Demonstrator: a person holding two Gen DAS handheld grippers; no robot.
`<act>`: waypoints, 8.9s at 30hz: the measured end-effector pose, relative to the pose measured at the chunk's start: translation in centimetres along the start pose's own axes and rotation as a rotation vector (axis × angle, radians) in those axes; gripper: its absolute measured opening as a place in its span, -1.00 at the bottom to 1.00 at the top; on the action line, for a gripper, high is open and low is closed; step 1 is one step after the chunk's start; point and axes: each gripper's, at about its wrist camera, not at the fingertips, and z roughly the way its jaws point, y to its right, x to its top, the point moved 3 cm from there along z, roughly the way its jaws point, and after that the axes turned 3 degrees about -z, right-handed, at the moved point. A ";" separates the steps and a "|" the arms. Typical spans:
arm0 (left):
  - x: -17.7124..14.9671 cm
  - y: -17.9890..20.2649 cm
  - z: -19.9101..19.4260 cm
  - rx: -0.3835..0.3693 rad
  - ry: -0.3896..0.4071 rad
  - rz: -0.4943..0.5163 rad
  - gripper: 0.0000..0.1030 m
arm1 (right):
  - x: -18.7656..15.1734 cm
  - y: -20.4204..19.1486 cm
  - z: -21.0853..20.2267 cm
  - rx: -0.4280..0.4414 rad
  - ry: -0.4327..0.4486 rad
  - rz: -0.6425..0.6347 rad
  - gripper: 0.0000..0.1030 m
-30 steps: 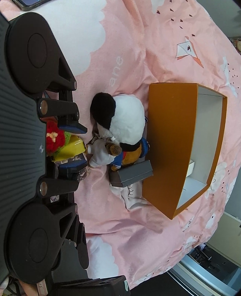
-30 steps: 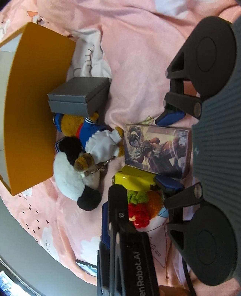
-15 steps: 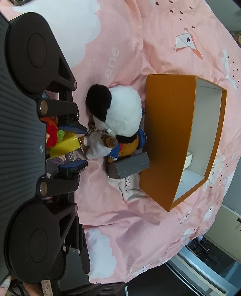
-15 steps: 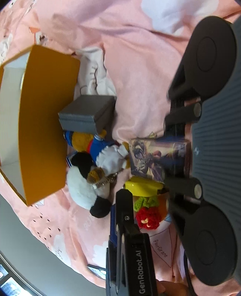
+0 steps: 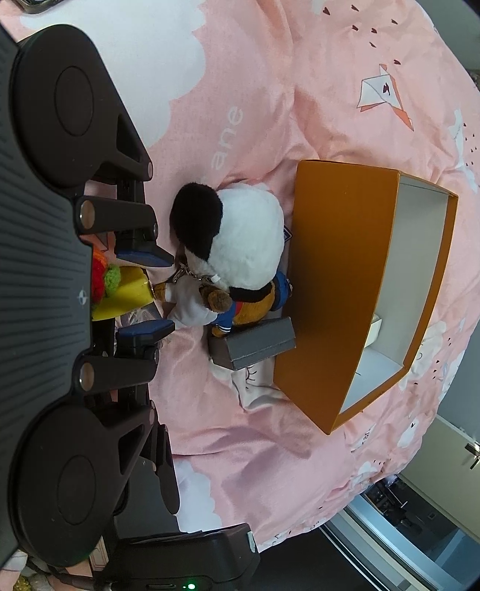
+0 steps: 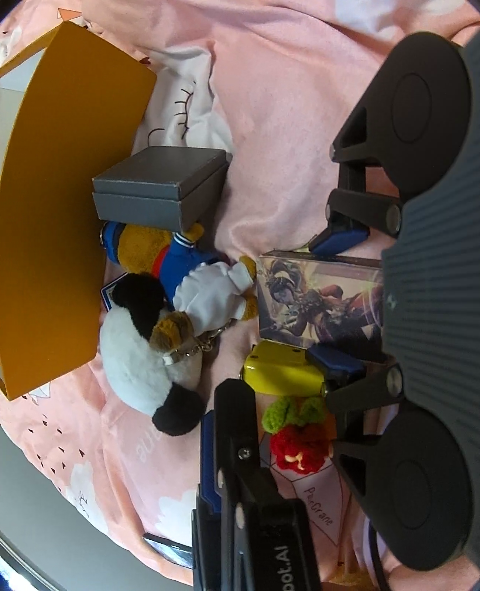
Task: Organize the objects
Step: 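Grasp the photo card with the right gripper while the left gripper grasps the dark grey case, then carry the grey case and photo card up over the orange box, then lower the grey case into the orange box and open the left gripper, then lower the photo card into the orange box and open the right gripper, then move both grippers back to the pile of plush toys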
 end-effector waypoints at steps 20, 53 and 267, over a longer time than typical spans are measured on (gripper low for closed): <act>-0.4 0.7 0.6 -0.001 -0.030 0.022 -0.33 | -1.1 4.4 1.8 0.265 -0.002 0.307 0.03; 7.0 4.6 10.0 -0.030 -0.045 0.020 0.13 | 2.3 16.0 -5.5 -0.085 0.347 0.386 -0.53; 7.9 2.3 -2.6 0.058 0.304 0.185 -0.57 | 8.9 3.9 -9.6 -0.043 0.545 -0.001 -0.32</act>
